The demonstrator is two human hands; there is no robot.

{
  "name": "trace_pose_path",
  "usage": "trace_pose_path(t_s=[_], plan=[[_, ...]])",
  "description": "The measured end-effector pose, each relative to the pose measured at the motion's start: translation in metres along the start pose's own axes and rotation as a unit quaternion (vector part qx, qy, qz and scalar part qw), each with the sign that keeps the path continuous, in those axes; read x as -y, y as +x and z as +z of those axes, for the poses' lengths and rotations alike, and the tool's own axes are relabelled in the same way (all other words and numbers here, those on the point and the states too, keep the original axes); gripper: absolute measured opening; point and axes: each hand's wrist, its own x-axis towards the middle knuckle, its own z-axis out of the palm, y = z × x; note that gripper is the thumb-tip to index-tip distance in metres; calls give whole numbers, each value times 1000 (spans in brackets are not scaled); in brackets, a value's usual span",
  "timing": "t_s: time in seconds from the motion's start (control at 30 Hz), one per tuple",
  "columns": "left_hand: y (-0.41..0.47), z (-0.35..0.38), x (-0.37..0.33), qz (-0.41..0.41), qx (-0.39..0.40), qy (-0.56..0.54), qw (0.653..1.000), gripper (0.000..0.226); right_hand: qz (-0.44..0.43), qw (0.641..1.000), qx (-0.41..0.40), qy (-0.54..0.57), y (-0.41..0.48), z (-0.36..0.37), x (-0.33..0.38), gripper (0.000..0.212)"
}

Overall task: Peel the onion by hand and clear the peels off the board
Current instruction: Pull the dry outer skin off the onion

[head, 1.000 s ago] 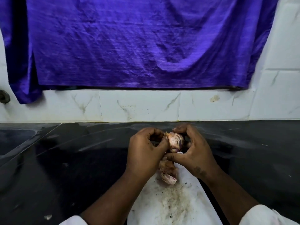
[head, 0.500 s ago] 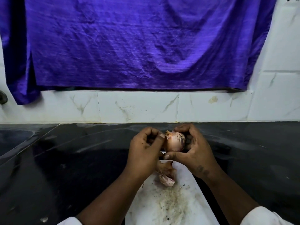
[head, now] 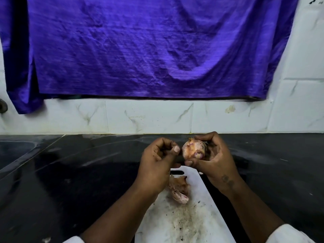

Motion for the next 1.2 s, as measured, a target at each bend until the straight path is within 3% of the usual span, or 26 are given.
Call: trace_pose_path(t_s=[0.17, 0.27, 0.4, 0.57, 0.8, 1.07, 1.2], plan=[[-4, 0, -1, 81, 5, 114, 990, 30, 20, 999, 31, 30, -2, 4, 1, 70], [-1, -2, 2, 165, 11, 169, 972, 26, 30, 998, 36, 39, -2, 4, 4, 69], [4, -7, 4, 198, -19, 208, 958, 16, 30, 999, 38, 18, -3, 3, 5, 73], [6, -12, 4, 268, 16, 241, 933, 18, 37, 998, 52, 20, -3, 2, 5, 75], [4, -10, 1, 247, 32, 283, 926, 10, 34, 997, 66, 25, -3, 3, 7, 73], [0, -7, 3, 244, 69, 294, 921, 11, 33, 996, 22, 79, 1, -3, 11, 66], [-1, -8, 2, 251, 35, 298, 920, 25, 55, 993, 47, 88, 0, -2, 7, 71]])
